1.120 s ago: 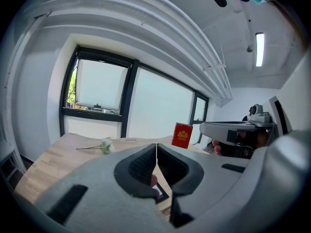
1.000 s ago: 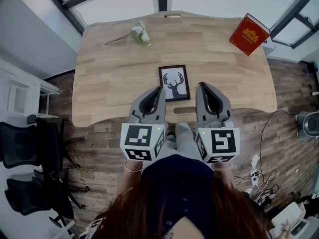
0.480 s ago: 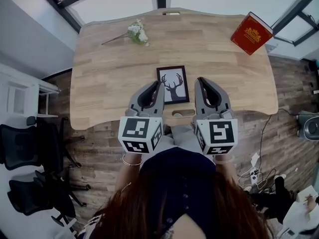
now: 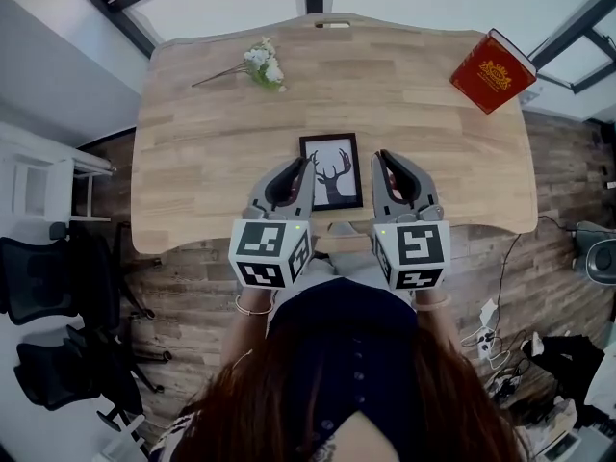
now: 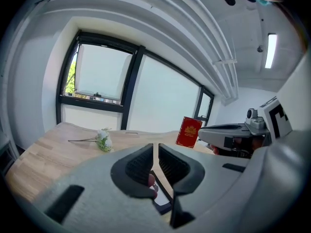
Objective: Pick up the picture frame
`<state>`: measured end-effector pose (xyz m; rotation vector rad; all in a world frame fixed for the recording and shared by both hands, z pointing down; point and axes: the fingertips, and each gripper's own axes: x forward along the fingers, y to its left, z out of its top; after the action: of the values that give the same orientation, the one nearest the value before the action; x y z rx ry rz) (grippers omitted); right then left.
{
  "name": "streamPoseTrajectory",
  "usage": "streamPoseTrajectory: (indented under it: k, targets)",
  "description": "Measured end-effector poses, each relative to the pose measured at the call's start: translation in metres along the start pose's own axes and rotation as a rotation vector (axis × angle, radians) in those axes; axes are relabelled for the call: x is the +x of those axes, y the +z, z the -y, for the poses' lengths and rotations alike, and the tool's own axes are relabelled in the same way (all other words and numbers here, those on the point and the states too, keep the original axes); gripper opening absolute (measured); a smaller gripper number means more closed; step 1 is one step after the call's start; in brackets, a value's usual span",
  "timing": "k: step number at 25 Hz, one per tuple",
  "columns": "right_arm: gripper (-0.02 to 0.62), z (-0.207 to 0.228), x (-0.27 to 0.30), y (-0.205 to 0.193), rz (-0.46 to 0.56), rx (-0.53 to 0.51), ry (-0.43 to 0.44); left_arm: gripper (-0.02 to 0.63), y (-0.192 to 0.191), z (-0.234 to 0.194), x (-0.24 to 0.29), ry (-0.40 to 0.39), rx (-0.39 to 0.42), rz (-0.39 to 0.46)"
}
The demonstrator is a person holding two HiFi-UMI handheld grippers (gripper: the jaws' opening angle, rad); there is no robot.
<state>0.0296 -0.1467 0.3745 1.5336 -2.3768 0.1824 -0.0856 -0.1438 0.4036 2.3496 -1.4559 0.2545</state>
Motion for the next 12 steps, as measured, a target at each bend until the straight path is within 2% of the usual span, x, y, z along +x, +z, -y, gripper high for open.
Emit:
streamPoseTrajectory:
  k: [12]
  targets:
    - [0.028, 0.006, 0.042, -0.037, -0.116, 0.008, 0.071, 0.032, -0.022, -0.017, 0.034, 0.019, -0.037, -0.079]
